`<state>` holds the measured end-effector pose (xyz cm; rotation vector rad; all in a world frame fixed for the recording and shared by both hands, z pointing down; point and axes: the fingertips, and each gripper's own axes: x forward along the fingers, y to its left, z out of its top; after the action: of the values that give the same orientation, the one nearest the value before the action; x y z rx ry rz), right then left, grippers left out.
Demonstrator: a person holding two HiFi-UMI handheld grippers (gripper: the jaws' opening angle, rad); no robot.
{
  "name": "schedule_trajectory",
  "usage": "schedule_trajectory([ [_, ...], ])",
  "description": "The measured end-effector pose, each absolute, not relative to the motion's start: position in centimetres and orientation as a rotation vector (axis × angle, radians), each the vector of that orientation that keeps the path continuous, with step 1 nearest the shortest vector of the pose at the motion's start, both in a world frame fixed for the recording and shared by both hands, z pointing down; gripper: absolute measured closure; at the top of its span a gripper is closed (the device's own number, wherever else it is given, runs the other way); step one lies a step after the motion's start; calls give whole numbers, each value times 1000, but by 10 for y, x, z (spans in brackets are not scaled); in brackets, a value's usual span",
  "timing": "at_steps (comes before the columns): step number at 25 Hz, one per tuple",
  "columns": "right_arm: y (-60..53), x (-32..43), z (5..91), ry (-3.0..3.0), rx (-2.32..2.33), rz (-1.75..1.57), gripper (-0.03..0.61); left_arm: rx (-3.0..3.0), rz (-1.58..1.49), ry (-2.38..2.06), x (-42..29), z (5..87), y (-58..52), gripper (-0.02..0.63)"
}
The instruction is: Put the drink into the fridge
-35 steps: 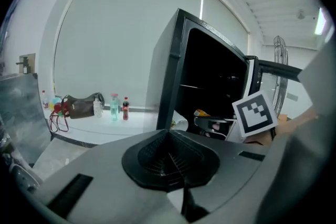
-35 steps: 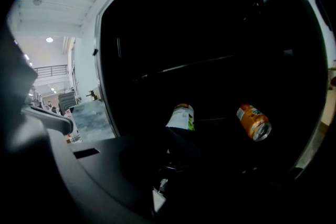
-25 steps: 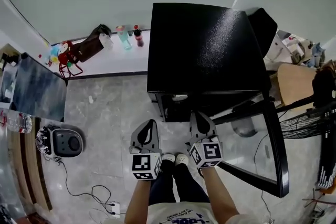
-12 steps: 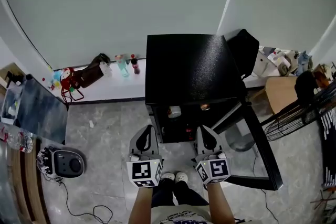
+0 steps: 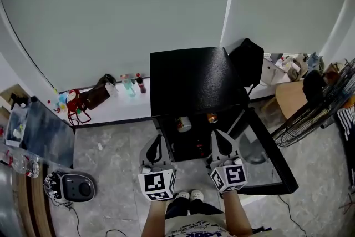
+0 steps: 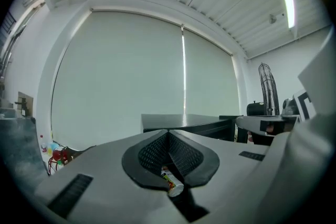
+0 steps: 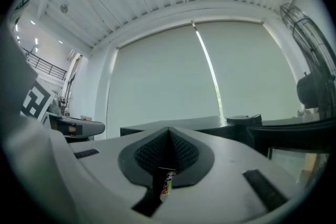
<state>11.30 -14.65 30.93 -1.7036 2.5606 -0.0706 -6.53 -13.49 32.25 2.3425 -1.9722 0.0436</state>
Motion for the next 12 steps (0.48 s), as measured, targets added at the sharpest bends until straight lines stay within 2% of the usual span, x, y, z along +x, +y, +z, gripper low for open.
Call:
schedule_trajectory([
  [12, -142, 120, 300, 2555, -1730, -39, 581, 2344, 34, -1993, -67, 315, -132, 607],
])
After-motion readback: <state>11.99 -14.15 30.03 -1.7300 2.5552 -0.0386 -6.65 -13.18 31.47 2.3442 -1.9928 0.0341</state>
